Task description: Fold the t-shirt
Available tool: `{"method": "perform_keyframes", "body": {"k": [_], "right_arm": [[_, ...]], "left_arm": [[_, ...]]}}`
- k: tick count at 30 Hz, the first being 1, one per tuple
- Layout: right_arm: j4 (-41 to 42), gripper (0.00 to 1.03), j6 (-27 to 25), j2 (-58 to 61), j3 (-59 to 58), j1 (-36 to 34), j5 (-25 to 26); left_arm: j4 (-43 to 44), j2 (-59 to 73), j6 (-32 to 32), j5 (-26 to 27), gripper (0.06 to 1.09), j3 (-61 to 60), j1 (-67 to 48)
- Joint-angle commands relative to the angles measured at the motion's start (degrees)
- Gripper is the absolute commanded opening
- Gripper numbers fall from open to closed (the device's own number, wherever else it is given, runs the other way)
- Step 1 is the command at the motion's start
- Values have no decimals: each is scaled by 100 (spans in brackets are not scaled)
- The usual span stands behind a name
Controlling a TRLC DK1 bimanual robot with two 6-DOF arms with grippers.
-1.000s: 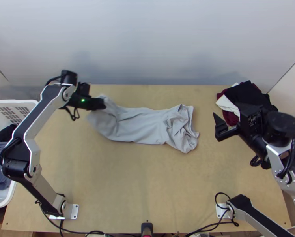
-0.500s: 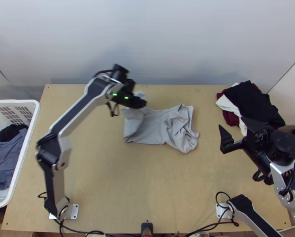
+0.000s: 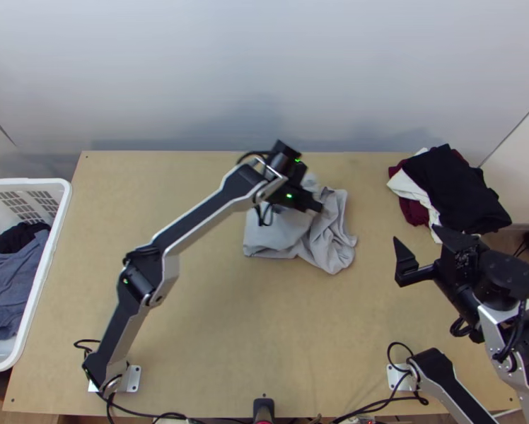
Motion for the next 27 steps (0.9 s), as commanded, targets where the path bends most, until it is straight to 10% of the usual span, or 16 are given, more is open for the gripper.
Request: {"method": "perform_keyframes", "body": {"k": [1, 5, 16, 27], "right_arm": [[1, 100, 50, -161, -303, -46, 0], [71, 100, 50, -240, -488, -72, 0], [273, 100, 313, -442, -1156, -151, -26], [414, 99, 1359, 77, -1727, -98, -967]], "left_arm": [[685, 193, -269, -111, 35, 176, -479], [852, -18, -629, 29, 100, 176, -558], [703, -203, -990, 434, 102, 141, -233], [-440, -1055, 162, 276, 102, -1037, 567]]}}
